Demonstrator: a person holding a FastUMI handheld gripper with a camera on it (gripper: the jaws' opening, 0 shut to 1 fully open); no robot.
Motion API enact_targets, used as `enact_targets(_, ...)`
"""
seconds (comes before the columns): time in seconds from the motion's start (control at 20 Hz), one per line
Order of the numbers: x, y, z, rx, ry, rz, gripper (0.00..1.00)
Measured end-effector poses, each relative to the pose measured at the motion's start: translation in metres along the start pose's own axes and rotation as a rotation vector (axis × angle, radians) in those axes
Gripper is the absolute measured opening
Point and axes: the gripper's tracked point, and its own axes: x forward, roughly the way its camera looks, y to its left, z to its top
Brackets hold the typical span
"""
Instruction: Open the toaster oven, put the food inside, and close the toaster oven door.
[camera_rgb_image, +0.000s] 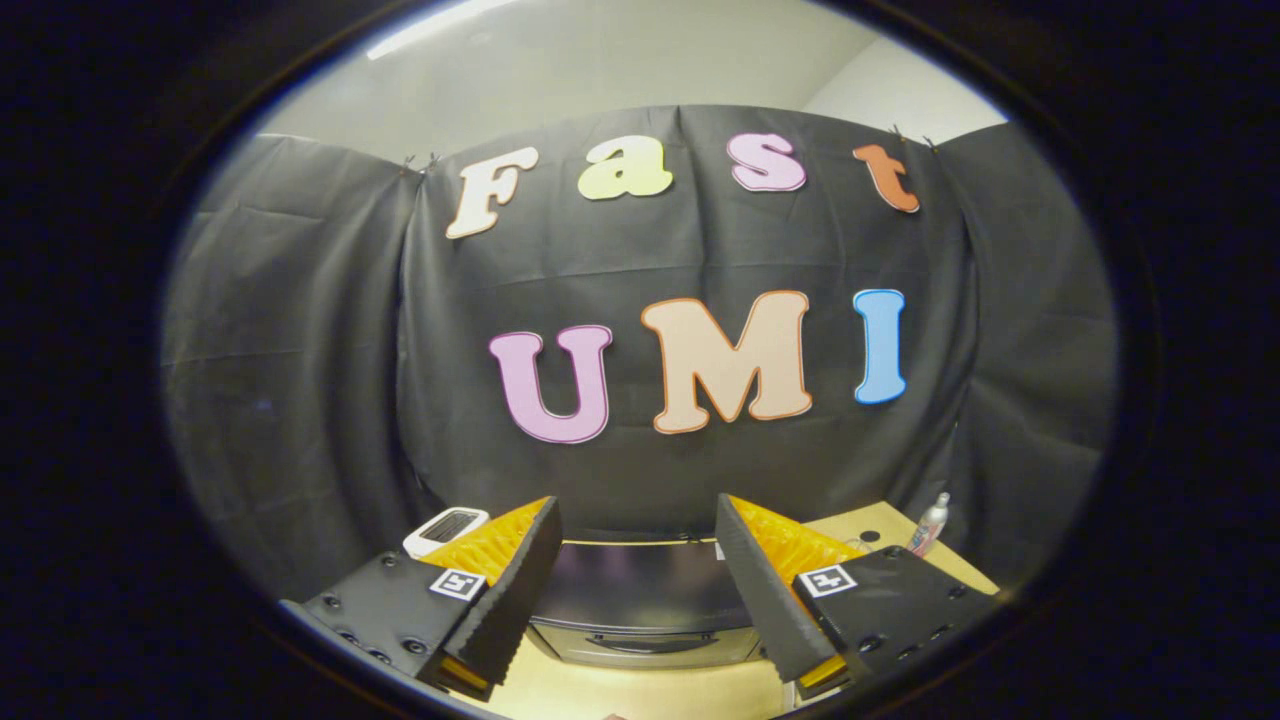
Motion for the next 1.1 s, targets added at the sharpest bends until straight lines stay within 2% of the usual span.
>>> enact_targets(0.45, 0.023, 0.009, -0.027, -0.027, 0.012, -0.018, 0.97)
enact_targets(1.1, 0.056, 0.008, -0.145, 0.024, 0.106, -0.054, 0.98)
